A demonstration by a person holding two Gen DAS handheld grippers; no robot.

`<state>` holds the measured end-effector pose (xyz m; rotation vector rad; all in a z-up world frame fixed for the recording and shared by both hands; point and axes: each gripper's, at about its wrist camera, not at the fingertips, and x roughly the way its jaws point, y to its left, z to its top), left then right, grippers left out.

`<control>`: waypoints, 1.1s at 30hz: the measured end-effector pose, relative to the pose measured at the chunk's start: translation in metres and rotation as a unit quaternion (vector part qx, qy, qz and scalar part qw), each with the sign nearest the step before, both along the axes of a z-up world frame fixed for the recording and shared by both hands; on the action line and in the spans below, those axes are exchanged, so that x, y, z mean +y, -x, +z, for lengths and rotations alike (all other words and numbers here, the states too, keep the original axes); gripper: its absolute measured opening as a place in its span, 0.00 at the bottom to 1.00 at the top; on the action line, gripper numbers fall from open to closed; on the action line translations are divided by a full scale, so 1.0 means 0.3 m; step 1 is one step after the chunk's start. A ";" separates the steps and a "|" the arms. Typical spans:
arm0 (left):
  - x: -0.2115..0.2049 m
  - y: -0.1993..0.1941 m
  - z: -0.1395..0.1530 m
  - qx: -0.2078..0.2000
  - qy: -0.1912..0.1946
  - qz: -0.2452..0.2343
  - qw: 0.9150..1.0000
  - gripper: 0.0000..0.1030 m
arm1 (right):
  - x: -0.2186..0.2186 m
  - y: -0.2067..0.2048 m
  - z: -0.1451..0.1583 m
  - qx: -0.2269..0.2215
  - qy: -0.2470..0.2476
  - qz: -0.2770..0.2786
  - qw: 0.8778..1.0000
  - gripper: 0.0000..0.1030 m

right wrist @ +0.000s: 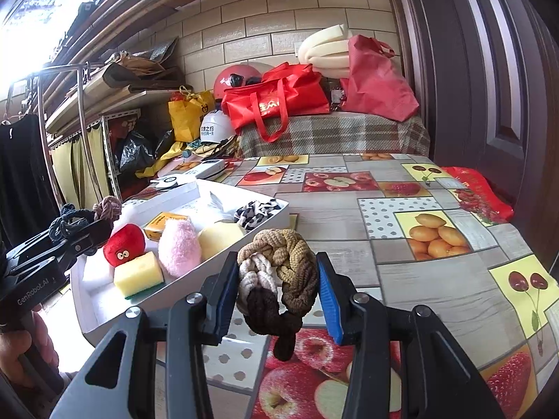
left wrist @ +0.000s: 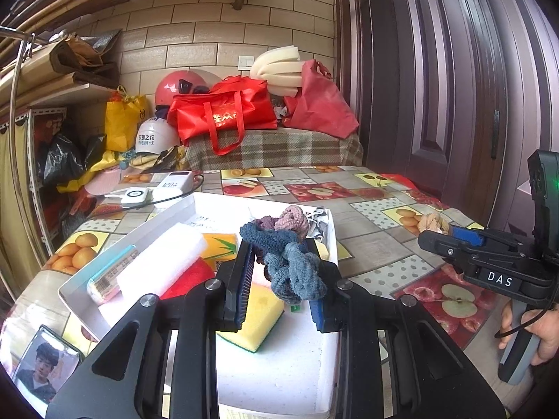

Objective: Organize soft objects
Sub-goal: 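Carry both rope toys over the white box and open both grippers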

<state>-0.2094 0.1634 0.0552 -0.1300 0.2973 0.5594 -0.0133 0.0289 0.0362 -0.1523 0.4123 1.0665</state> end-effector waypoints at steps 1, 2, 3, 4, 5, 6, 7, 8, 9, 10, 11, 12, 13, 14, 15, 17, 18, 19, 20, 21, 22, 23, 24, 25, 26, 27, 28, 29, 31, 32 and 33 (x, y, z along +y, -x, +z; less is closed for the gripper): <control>0.006 0.003 -0.001 0.000 0.000 0.002 1.000 0.26 | 0.007 0.003 -0.001 0.000 0.001 0.003 1.000 0.42; 0.012 0.006 -0.002 0.000 0.001 0.005 1.000 0.26 | 0.016 0.009 -0.002 -0.002 0.002 0.007 1.000 0.42; 0.018 0.009 -0.003 -0.001 0.002 0.007 1.000 0.26 | 0.024 0.015 -0.003 -0.003 0.003 0.010 1.000 0.42; 0.026 0.012 -0.004 -0.001 0.003 0.010 1.000 0.26 | 0.035 0.022 -0.004 -0.005 0.004 0.014 1.000 0.42; 0.032 0.017 -0.006 -0.001 0.003 0.013 1.000 0.26 | 0.045 0.029 -0.006 -0.006 0.006 0.017 1.000 0.42; 0.038 0.020 -0.006 -0.001 0.003 0.016 1.000 0.26 | 0.053 0.033 -0.007 -0.007 0.006 0.020 1.000 0.42; 0.046 0.024 -0.006 0.000 0.002 0.019 1.000 0.26 | 0.060 0.038 -0.006 -0.008 0.006 0.022 1.000 0.42; 0.053 0.027 -0.007 0.000 0.002 0.022 1.000 0.26 | 0.070 0.044 -0.007 -0.009 0.005 0.025 1.000 0.42; 0.060 0.031 -0.009 0.001 0.003 0.024 1.000 0.26 | 0.078 0.048 -0.007 -0.010 0.006 0.028 1.000 0.42; 0.065 0.033 -0.009 0.002 0.003 0.027 1.000 0.26 | 0.086 0.054 -0.008 -0.012 0.006 0.030 0.999 0.42; 0.072 0.037 -0.010 0.004 0.003 0.029 1.000 0.26 | 0.095 0.062 -0.009 -0.013 0.006 0.032 0.999 0.42; 0.079 0.038 -0.009 0.005 0.002 0.032 0.999 0.26 | 0.104 0.068 -0.009 -0.015 0.006 0.035 0.999 0.42; 0.085 0.042 -0.009 0.006 0.001 0.035 0.999 0.26 | 0.113 0.072 -0.008 -0.016 0.006 0.038 0.999 0.42; 0.092 0.046 -0.010 0.007 0.000 0.038 0.999 0.26 | 0.121 0.078 -0.008 -0.017 0.006 0.041 0.999 0.42; 0.100 0.051 -0.011 0.007 0.003 0.040 0.999 0.26 | 0.134 0.084 -0.007 -0.019 0.007 0.045 0.999 0.42; 0.122 0.061 -0.014 0.004 0.014 0.043 0.999 0.26 | 0.158 0.100 -0.008 -0.024 0.007 0.054 0.998 0.42; 0.130 0.064 -0.016 0.004 0.018 0.044 0.999 0.26 | 0.170 0.106 -0.007 -0.026 0.007 0.058 0.998 0.42; 0.134 0.065 -0.017 0.004 0.021 0.044 0.999 0.26 | 0.182 0.110 -0.007 -0.026 0.005 0.063 0.998 0.42; 0.137 0.063 -0.019 0.006 0.023 0.042 0.999 0.26 | 0.194 0.118 -0.006 -0.027 0.002 0.069 0.997 0.42; 0.136 0.060 -0.021 0.009 0.022 0.041 0.999 0.26 | 0.203 0.126 -0.005 -0.028 0.000 0.074 0.997 0.42; 0.132 0.053 -0.022 0.013 0.018 0.039 0.999 0.26 | 0.213 0.135 -0.004 -0.029 -0.003 0.081 0.996 0.42; 0.128 0.049 -0.023 0.017 0.015 0.038 0.999 0.26 | 0.222 0.146 -0.003 -0.031 -0.005 0.089 0.996 0.42; 0.125 0.045 -0.023 0.020 0.013 0.036 0.999 0.26 | 0.227 0.155 -0.002 -0.032 -0.005 0.097 0.995 0.42; 0.124 0.042 -0.024 0.023 0.011 0.035 0.999 0.26 | 0.237 0.168 -0.002 -0.035 -0.004 0.110 0.993 0.42; 0.125 0.039 -0.025 0.025 0.012 0.034 0.999 0.26 | 0.247 0.178 -0.002 -0.037 -0.001 0.117 0.992 0.42; 0.128 0.038 -0.027 0.027 0.014 0.033 0.999 0.26 | 0.261 0.192 -0.003 -0.042 0.005 0.129 0.991 0.42; 0.134 0.034 -0.028 0.030 0.018 0.032 0.999 0.26 | 0.272 0.199 -0.005 -0.043 0.009 0.135 0.990 0.42; 0.142 0.028 -0.029 0.032 0.023 0.033 0.999 0.26 | 0.285 0.207 -0.008 -0.045 0.017 0.140 0.989 0.42; 0.151 0.021 -0.033 0.038 0.027 0.033 0.998 0.26 | 0.320 0.217 -0.015 -0.047 0.035 0.143 0.988 0.42; 0.154 0.015 -0.035 0.042 0.026 0.034 0.998 0.26 | 0.335 0.218 -0.018 -0.045 0.041 0.146 0.987 0.42; 0.161 0.009 -0.036 0.046 0.023 0.041 0.998 0.26 | 0.352 0.218 -0.024 -0.041 0.049 0.149 0.987 0.42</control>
